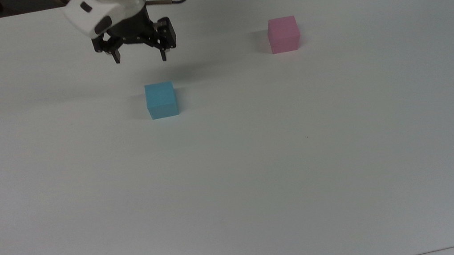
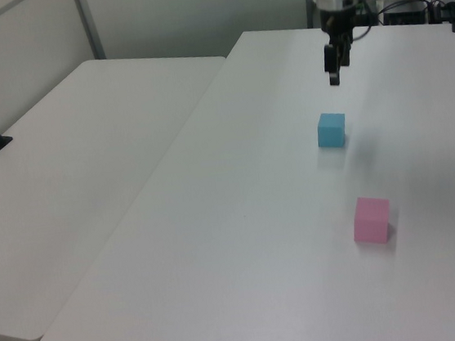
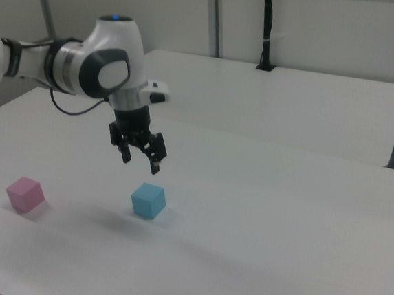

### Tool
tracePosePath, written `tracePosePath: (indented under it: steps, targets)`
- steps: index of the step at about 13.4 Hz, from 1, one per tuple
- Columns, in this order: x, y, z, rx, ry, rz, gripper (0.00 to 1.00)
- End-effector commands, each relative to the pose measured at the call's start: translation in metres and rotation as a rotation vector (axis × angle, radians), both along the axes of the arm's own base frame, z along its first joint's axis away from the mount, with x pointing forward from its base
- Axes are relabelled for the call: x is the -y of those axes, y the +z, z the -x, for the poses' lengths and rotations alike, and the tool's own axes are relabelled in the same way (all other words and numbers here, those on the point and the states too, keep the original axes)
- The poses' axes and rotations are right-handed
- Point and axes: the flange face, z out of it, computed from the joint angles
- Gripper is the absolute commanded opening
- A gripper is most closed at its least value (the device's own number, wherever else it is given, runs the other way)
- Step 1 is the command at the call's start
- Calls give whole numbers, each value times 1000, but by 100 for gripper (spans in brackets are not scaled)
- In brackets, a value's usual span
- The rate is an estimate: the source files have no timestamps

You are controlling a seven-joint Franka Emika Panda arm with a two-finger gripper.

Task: Put blue cube on pink cube
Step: 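Lower the open gripper over the light-blue cube and close on it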

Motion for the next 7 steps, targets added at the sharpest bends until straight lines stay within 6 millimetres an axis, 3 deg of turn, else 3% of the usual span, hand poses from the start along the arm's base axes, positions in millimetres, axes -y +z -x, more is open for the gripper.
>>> tracePosePath:
  steps: [1, 4, 7]
  targets:
    - [-4, -57, 3, 8, 56, 32, 100]
    - [-8, -93, -1, 9, 84, 49, 100]
    - [-12, -106, -6, 16, 93, 48, 100]
